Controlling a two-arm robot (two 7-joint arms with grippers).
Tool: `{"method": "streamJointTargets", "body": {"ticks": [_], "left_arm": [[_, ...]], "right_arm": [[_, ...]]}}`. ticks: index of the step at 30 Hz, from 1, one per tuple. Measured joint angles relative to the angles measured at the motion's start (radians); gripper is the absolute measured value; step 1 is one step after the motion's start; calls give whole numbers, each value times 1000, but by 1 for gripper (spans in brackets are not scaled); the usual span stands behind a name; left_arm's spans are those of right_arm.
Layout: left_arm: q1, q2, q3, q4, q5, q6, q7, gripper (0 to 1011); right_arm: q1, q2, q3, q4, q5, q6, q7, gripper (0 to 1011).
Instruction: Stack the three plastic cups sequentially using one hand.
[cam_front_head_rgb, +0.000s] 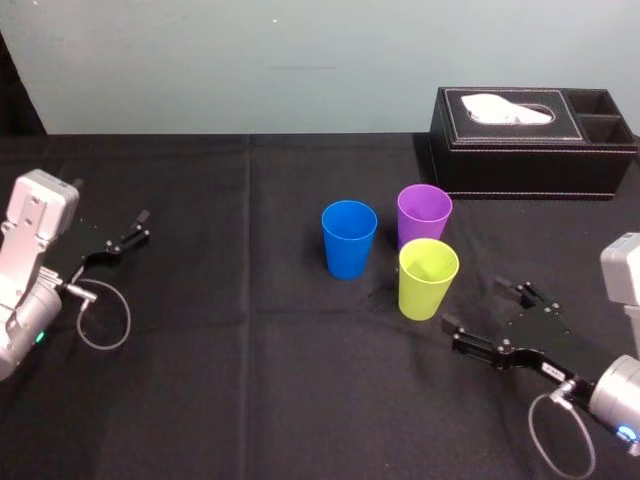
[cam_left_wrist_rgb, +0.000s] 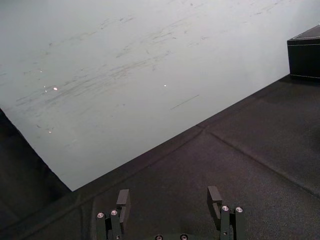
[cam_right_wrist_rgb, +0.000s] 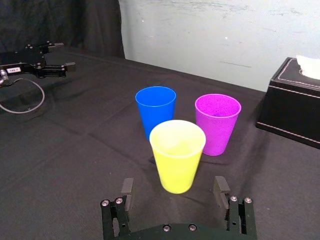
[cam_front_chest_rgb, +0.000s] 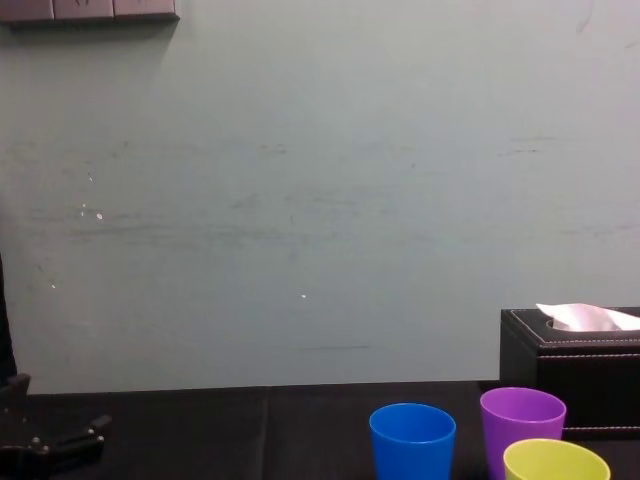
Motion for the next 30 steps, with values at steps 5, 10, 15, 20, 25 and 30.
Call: {"method": "streamJointTargets", "body": {"ticks": [5,10,15,20,25,30], "left_arm": [[0,0,0,0,0,0,0,1011],[0,0,0,0,0,0,0,1011],[0,0,0,0,0,0,0,1011],[0,0,0,0,0,0,0,1011],[0,0,0,0,0,0,0,1011],[0,0,0,0,0,0,0,1011]], "right_arm": [[26,-33,-13,19,-18,20,1,1002],[56,-65,-28,51,-43,30,1,1002],[79,-91,-35,73,-70,32,4,1002],[96,-113,-40,89,-90,34,9,1002],[120,-141,-51,110,-114,44,15,1002],[145,-169,-59,133,-140,57,18,1002]]}}
